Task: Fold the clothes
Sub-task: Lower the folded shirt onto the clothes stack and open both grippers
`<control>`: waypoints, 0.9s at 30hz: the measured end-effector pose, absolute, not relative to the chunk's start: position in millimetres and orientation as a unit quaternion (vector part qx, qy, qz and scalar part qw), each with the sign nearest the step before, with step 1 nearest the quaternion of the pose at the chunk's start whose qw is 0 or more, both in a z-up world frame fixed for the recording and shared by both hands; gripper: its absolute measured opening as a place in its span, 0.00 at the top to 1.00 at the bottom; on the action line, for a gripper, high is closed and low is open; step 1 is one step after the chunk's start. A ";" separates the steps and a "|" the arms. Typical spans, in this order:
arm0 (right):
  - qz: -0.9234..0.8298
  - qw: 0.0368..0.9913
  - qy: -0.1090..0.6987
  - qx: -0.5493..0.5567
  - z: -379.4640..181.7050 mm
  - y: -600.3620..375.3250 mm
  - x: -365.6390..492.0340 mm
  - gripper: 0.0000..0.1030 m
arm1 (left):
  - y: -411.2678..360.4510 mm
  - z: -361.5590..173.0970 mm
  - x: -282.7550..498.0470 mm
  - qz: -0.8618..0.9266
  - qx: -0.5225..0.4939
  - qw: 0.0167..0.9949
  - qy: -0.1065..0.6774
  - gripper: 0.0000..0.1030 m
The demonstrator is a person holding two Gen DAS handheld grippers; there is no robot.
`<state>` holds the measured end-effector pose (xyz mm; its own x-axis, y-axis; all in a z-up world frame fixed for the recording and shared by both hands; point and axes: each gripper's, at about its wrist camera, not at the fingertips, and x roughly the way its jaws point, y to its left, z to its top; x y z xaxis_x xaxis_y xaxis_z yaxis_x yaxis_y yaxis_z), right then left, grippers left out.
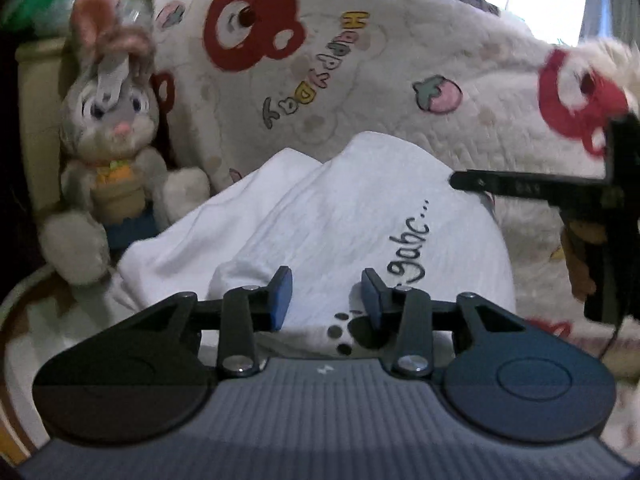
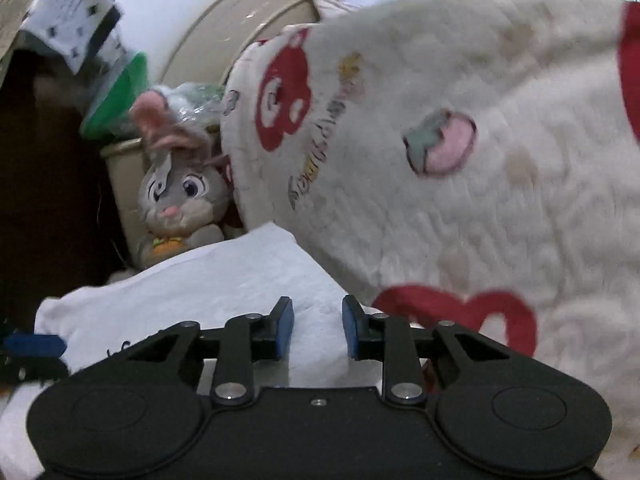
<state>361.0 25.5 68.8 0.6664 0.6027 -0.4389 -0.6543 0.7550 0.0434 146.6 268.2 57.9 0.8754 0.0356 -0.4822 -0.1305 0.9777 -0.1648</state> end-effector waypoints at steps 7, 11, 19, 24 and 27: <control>0.346 0.900 0.263 0.038 46.1 7.6 372.2 0.71 | 267.7 57.8 144.9 0.053 -0.076 0.965 0.246 0.63; 0.338 0.896 0.278 0.070 45.8 10.6 371.9 0.69 | 265.4 54.9 152.4 0.083 -0.072 0.961 0.252 0.63; 0.364 0.908 0.187 0.094 66.9 -7.5 313.9 0.62 | 238.2 75.2 130.5 0.109 -0.059 0.960 0.251 0.47; 0.418 0.889 0.165 0.092 63.7 -40.5 260.5 0.46 | 211.8 68.9 111.9 0.114 -0.029 0.959 0.257 0.47; 0.420 0.889 0.155 0.098 53.9 -62.0 235.2 0.40 | 200.0 60.1 95.1 0.123 -0.049 0.959 0.252 0.44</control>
